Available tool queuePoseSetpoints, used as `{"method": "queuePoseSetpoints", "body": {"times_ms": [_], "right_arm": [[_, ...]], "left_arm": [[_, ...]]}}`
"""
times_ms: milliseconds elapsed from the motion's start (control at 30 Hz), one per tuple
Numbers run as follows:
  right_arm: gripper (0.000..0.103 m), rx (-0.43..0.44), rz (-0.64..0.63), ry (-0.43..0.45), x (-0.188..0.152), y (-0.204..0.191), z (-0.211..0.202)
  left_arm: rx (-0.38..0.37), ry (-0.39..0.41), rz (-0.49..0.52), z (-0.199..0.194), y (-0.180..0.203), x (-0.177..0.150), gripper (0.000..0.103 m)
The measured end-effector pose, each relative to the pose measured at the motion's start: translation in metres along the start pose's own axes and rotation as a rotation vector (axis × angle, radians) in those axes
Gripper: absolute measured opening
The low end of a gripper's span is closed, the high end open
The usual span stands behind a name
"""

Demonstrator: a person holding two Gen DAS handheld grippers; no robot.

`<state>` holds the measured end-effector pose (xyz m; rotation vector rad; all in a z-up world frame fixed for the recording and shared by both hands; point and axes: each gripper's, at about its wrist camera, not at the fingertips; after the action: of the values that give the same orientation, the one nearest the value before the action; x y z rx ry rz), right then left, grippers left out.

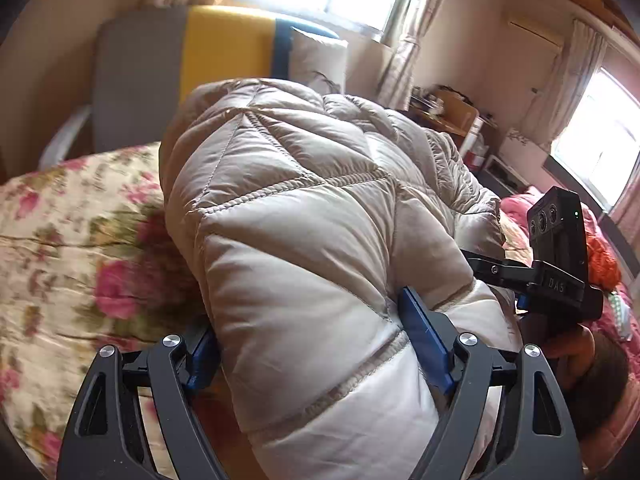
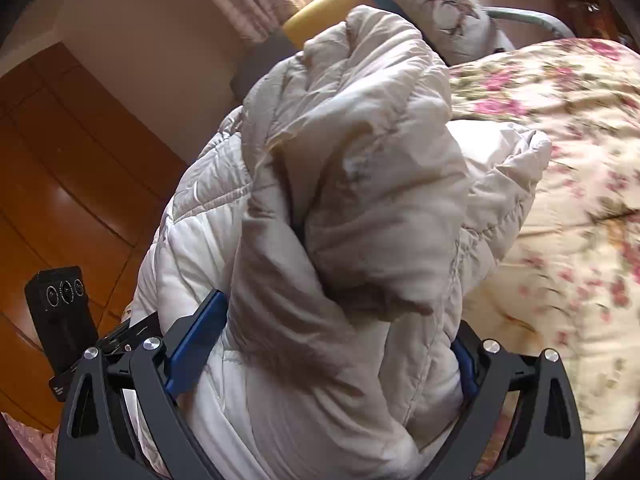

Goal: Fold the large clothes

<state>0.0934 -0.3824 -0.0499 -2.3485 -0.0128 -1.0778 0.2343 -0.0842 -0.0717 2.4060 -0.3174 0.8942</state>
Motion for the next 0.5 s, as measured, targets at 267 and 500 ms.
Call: {"method": "queuePoseSetpoints", "body": {"times_ms": [267,500], "right_arm": [[0.095,0.07,-0.13,-0.016,0.034,-0.06,0.094],[0.098,0.016,-0.23,-0.028,0.043,-0.093,0.158]], "left_arm": [[0.157,0.11,-0.067,-0.039,-0.073,0.022,0.08],[0.301,0.121,-0.17,-0.031,-0.142,0.027,0.086]]}}
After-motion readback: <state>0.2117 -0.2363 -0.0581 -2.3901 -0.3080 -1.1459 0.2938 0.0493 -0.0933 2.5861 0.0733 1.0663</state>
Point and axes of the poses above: each gripper's, at about its wrist camera, not at the fingertips, and z roughly the way its jaws point, y to its right, x to its top, and after that the axes turned 14 degrees about -z, right-handed
